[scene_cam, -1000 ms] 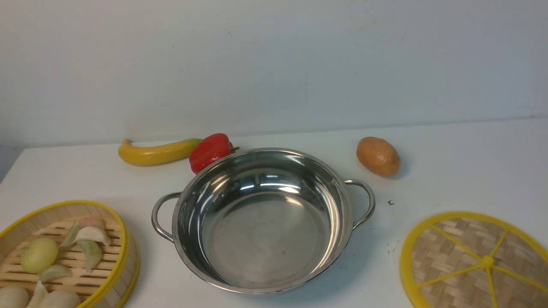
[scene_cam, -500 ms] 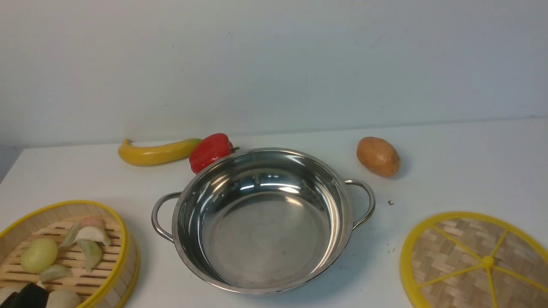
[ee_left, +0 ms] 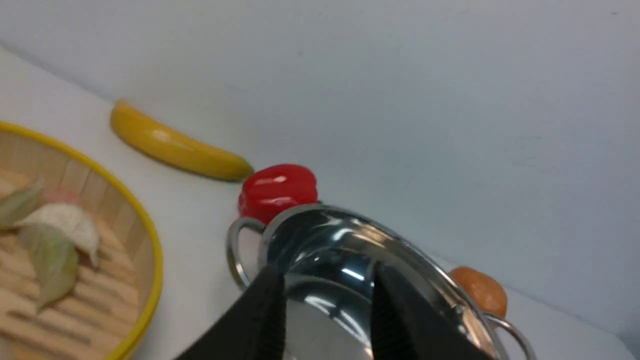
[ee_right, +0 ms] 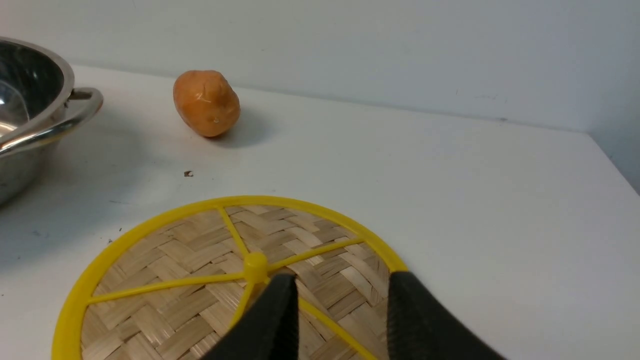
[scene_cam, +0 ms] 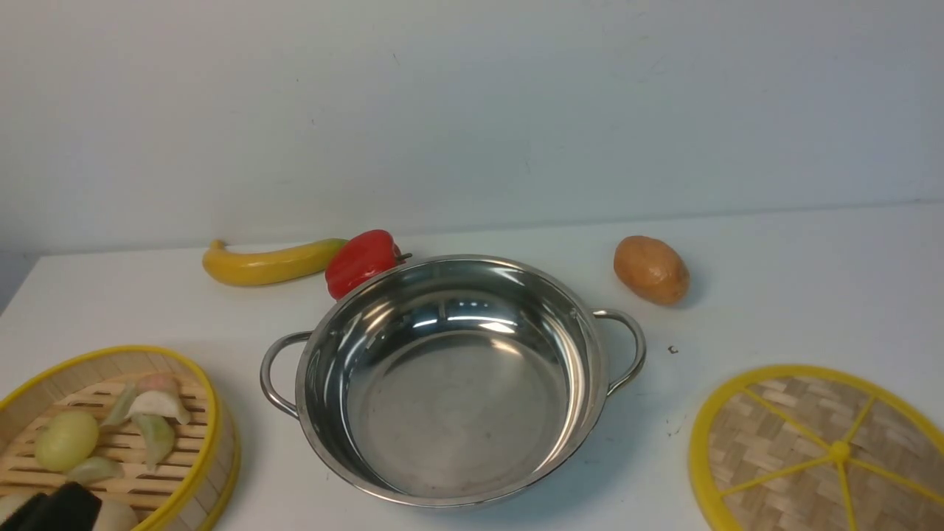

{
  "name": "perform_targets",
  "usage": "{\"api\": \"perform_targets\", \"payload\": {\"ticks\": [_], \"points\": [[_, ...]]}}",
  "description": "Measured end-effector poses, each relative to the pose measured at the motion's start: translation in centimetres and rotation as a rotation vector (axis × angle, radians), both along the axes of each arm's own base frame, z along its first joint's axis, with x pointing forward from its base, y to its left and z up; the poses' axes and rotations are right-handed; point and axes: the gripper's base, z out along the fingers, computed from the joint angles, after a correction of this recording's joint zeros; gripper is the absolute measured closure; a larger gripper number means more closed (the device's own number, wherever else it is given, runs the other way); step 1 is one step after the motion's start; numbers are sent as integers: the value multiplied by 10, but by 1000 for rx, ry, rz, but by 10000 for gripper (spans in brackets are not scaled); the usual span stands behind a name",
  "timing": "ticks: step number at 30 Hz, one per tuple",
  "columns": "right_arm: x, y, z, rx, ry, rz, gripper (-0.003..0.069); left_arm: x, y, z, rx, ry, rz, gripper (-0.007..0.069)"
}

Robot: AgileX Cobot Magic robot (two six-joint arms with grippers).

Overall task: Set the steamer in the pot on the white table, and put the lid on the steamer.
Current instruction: 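Grasp the rim of the steamer basket holding the buns with the left gripper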

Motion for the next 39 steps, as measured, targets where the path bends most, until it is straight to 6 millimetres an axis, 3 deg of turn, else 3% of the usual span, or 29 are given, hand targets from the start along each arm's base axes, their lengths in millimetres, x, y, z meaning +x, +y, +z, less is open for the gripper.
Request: {"api": "perform_targets", "payload": {"ticks": [5, 11, 18, 22, 28, 34, 39], "points": [[0, 0, 0, 0, 0, 0, 418, -14, -6, 55, 234, -10, -72, 386], [0, 0, 0, 0, 0, 0, 418, -7, 2, 92, 446, 300, -74, 386], [0, 0, 0, 0, 0, 0, 418, 22, 23, 138, 585, 599, 59, 386], [0, 0, 0, 0, 0, 0, 418, 47, 25, 157, 629, 668, 56, 386], [0, 0, 0, 0, 0, 0, 418, 79, 28, 164, 715, 802, 5, 386], [0, 0, 0, 0, 0, 0, 418, 118, 37, 156, 815, 961, 23, 386], [0, 0, 0, 0, 0, 0, 418, 139, 42, 147, 866, 1033, 28, 386]]}}
